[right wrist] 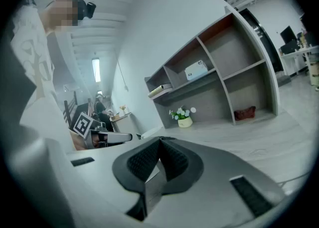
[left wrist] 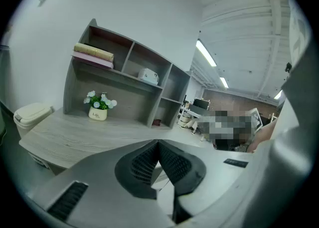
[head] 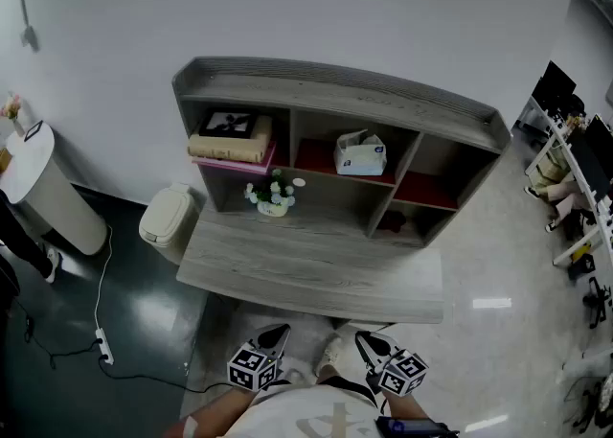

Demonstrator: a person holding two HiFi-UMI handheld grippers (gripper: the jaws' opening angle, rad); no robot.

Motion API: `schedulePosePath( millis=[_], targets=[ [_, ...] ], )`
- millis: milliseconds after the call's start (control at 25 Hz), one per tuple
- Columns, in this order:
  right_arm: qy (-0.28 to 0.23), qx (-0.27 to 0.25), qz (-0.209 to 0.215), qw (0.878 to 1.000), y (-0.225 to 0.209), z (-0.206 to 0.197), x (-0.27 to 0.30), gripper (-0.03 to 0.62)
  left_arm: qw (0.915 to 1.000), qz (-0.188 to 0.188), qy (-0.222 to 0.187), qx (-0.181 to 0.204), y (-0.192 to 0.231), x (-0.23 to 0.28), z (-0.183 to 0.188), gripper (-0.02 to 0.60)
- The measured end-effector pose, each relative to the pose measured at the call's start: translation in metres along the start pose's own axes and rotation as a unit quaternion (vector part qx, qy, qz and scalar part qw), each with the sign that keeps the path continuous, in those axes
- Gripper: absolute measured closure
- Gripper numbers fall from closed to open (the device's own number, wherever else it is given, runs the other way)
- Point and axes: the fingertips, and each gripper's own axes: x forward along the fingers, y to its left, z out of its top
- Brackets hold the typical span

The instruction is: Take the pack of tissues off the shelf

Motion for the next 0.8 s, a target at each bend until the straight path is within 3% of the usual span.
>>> schedulePosePath(
  millis=[800],
  targets=[
    [0.008, -0.003, 0.004, 1.000, 0.027, -0.005, 0.026, 0.589, 0.9995, 0.026, -0.010, -0.014, 0.020, -0.051, -0.015, 0.580]
  ],
)
